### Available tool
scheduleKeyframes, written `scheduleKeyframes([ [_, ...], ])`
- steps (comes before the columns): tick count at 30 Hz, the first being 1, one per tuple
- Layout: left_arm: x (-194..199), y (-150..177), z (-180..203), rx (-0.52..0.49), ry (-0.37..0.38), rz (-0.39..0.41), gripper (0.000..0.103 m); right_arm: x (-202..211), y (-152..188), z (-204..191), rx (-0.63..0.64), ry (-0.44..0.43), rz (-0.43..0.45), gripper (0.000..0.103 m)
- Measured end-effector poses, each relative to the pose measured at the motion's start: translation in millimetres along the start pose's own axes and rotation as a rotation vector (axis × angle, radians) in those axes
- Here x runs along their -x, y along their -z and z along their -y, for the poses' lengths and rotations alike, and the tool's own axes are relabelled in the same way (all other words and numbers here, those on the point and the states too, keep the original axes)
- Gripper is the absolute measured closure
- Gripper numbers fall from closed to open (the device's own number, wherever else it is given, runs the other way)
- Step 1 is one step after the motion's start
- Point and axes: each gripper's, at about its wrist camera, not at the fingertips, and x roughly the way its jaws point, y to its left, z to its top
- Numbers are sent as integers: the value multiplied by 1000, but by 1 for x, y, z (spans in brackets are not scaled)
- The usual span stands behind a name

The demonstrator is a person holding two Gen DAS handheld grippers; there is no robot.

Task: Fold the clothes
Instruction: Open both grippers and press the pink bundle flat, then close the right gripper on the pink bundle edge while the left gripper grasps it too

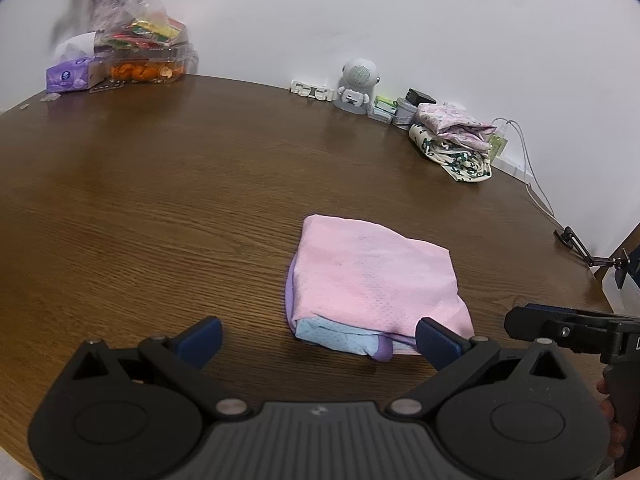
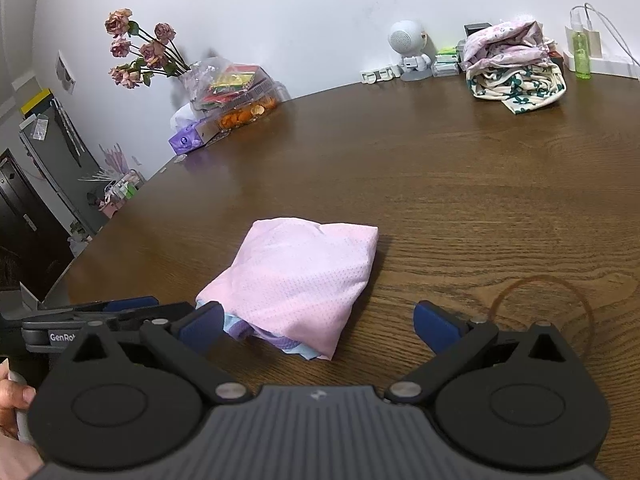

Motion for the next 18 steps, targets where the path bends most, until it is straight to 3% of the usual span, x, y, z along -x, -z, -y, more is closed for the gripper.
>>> scheduleKeyframes([
  [12,-24,-19,-12,0,17,-47,2,-32,-4,18,-60,1,-65,0],
  [18,-50,-34,-15,1,58,-93,19,-45,-10,24,-94,-48,-57,0],
])
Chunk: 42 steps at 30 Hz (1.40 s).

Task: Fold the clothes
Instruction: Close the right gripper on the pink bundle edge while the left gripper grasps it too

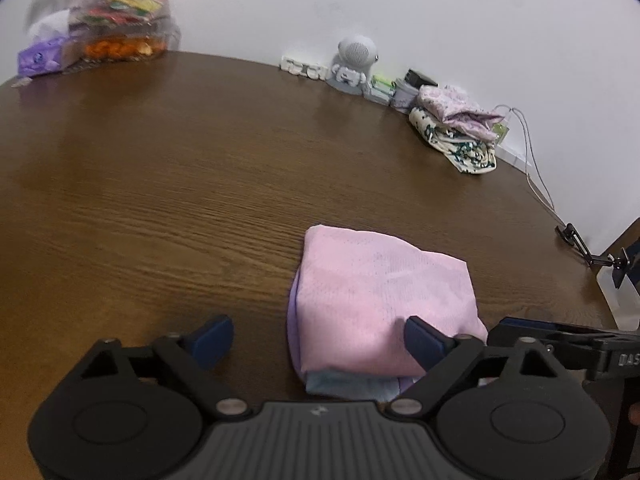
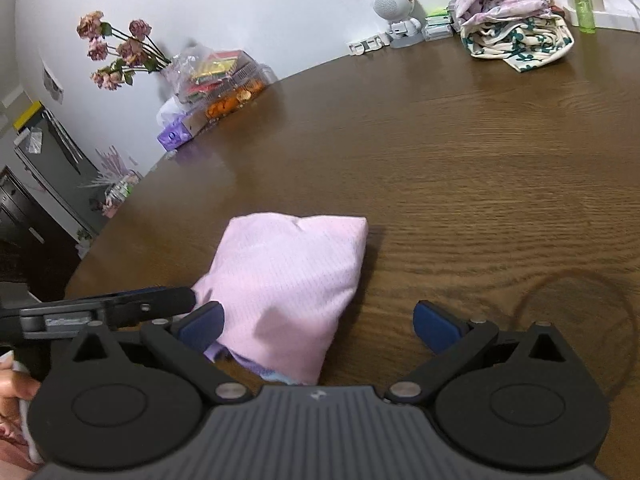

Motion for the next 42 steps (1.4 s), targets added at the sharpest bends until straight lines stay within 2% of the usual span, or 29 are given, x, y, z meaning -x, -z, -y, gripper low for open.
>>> scheduleKeyframes([
  [4,-12,-7,1,-19,5,-11,26,-4,-3,3,-28,-31,11,1],
  [7,-19,-14,4,-43,13,-23,36,-6,-4,3,-42,-36,22,3],
  [10,-25,-21,7,-70,23,-42,43,-8,-5,2,-57,-35,35,8],
  [13,-29,-27,11,-91,32,-65,49,-11,-4,1,-73,-50,34,24],
  [15,-31,-30,12,-92,47,-81,55,-13,-3,1,-87,-62,32,26],
  [16,-32,-31,11,-88,55,-89,57,-14,-3,1,-94,-64,31,30],
  [18,-33,-33,11,-78,64,-102,60,-16,-3,1,-113,-70,27,44],
  [19,-33,-34,10,-70,70,-108,62,-18,-2,3,-129,-78,20,58],
  [20,-33,-35,9,-59,77,-115,66,-20,-2,5,-147,-87,14,64],
  [26,-32,-34,5,-5,106,-143,73,-24,-3,8,-180,-100,13,66],
  [35,-30,-32,2,70,115,-136,72,-26,-3,14,-195,-126,-1,69],
  [42,-31,-34,9,64,86,-145,71,-26,-1,12,-195,-124,3,70],
])
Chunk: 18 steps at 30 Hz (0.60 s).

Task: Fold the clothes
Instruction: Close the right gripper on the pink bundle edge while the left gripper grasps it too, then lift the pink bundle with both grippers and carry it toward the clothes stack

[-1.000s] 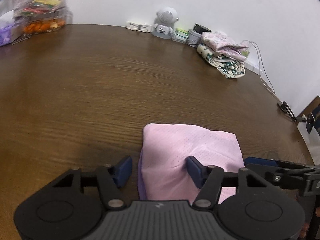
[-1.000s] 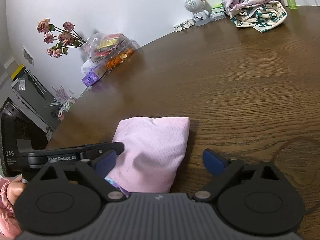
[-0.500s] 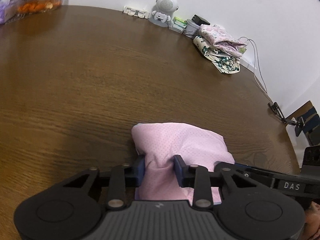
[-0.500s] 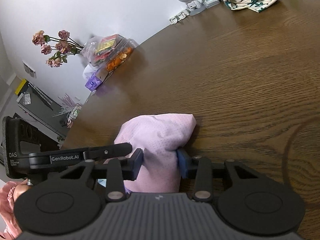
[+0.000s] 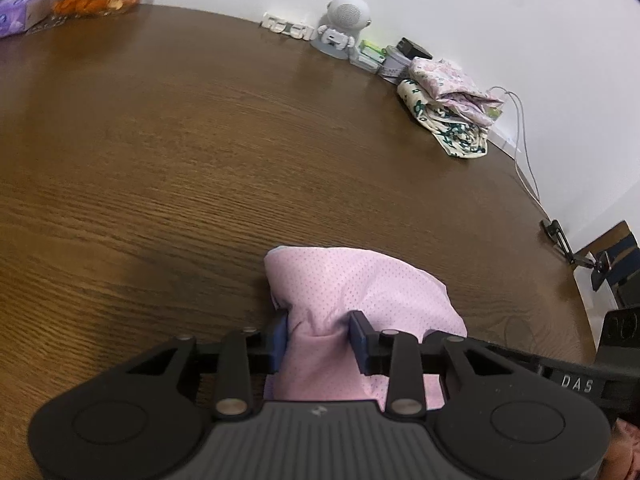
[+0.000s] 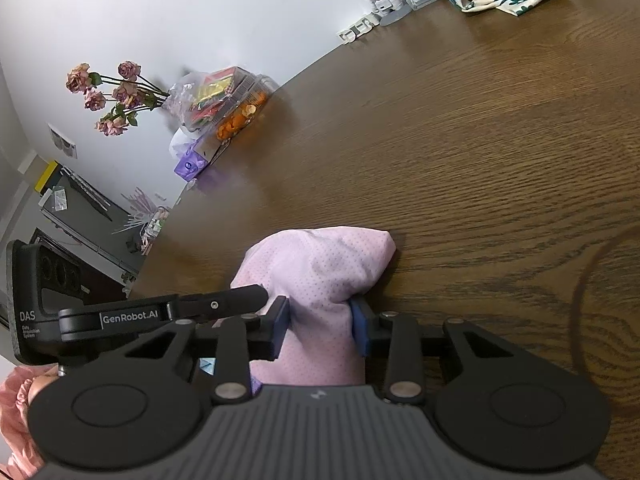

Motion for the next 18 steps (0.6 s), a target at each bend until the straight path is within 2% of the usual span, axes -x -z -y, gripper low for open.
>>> scheduleKeyframes([
  [5,-1,0,3,-1,-20,-4,71,1,1,2,-7,-7,6,71],
  [7,-1,1,3,2,-19,1,75,1,1,3,-8,-4,5,73],
  [8,-1,2,0,19,-5,2,80,1,2,3,-9,-4,4,77],
  [13,1,5,-12,101,60,20,89,1,1,11,-42,-26,0,87],
  [18,11,1,-9,122,118,58,91,7,-4,11,-36,-39,11,90],
])
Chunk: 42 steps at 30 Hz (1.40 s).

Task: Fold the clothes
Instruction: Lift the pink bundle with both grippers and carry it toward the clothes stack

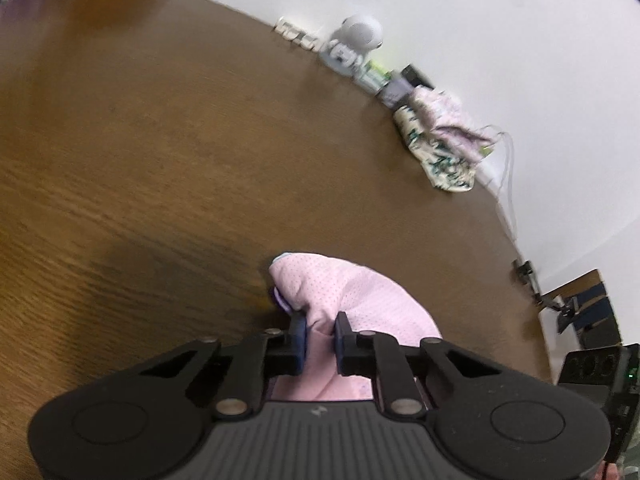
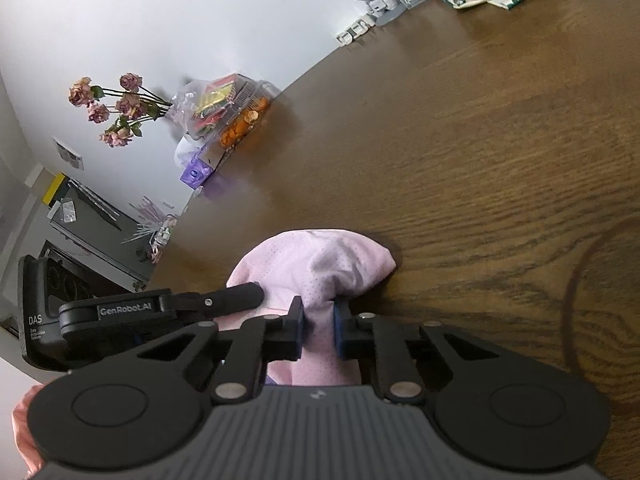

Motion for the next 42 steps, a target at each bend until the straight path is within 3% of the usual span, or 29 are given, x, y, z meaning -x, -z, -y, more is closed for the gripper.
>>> scheduleKeyframes([
  [14,2,-8,31,-66,26,35,91,27,-31,-20,84,-2,72,91],
  [19,-12,-3,24,-35,19,-15,88,24,-28,-5,62,38,45,91],
  [24,-8,0,22,-51,-21,1,68,21,-24,13,39,66,27,91],
  [26,-7,0,23,-54,-48,-1,51,21,-23,16,44,71,24,91],
  [31,-15,2,21,-44,-109,-37,45,20,-22,19,65,79,9,89],
  [34,-19,2,22,-49,-112,-43,43,20,-22,19,89,93,5,79],
  [37,-24,3,28,-61,-101,-49,50,20,-20,20,101,105,2,76],
  [38,-27,4,29,-60,-100,-55,67,20,-20,21,98,105,-1,76],
  [39,-29,4,30,-49,-90,-66,77,18,-19,22,90,102,-3,76],
  [40,-32,5,30,-38,-80,-76,83,17,-18,24,81,96,-3,77],
  [42,-35,5,32,-35,-72,-81,87,15,-17,27,63,80,1,83],
])
